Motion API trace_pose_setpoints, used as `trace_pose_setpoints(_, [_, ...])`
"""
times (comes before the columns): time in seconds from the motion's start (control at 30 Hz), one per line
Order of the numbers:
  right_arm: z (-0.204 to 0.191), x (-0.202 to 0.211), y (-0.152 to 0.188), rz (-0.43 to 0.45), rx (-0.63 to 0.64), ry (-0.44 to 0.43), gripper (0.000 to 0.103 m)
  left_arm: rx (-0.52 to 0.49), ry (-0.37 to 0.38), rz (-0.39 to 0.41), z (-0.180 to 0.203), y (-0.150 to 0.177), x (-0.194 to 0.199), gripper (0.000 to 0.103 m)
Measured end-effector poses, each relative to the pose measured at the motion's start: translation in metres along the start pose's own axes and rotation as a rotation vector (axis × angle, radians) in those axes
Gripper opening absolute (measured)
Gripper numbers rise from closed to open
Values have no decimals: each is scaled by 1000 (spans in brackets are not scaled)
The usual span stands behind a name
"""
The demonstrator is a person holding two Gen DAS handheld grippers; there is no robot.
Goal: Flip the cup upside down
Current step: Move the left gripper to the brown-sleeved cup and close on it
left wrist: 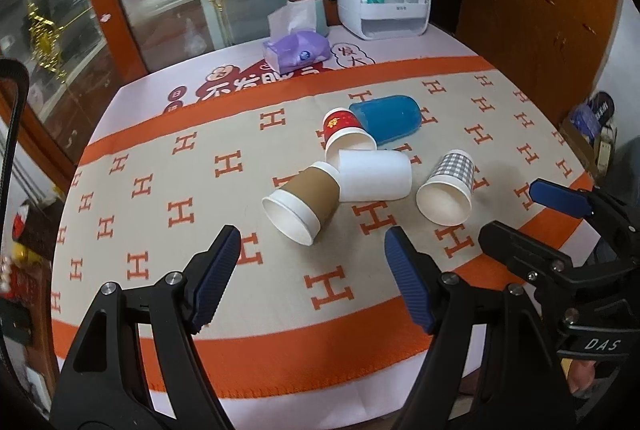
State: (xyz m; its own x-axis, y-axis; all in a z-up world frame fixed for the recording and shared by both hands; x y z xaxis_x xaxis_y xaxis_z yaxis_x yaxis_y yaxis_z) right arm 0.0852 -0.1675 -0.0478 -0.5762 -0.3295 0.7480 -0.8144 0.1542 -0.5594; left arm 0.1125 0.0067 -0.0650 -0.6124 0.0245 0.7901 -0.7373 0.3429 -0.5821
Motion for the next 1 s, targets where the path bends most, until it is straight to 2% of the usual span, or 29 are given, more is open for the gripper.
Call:
trace_pose_setpoints(0.13, [5,-16,-4,-16,-9,6,88,-44,28,-38,-9,-13,-21,72])
trace_pose_setpoints(0.43, [20,-64,-13,-83,-62,9,88,-131,187,-222,-28,-30,-105,72])
trace_pose_setpoints(0.63, [31,-97,-13,-135,-92,2,88,-239,191,-307,-25,-39,-161,72])
trace_pose_setpoints(0.8, [33,-116,-12,-156,-100,1,88,-293,224,-393,-18,-39,-202,72])
trace_pose_setpoints(1.0, [38,-130,-12,-181,-109,-1,88,-335,256,-453,-10,-31,-231,72])
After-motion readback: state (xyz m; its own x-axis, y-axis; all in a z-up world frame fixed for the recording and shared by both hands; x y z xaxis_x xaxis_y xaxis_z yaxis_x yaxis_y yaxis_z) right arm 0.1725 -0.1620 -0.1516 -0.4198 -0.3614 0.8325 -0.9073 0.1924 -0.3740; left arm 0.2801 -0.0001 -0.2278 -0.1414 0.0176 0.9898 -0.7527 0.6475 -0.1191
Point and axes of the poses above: each gripper's, at about its wrist camera, not at the fingertips, and x roughly against the way its jaws point, z to its right, y to its underside, the point moved 5 cm from there along -x, roughly the way its jaws point, and after that the axes turned 12 degrees about -x, right-handed, at the moved point
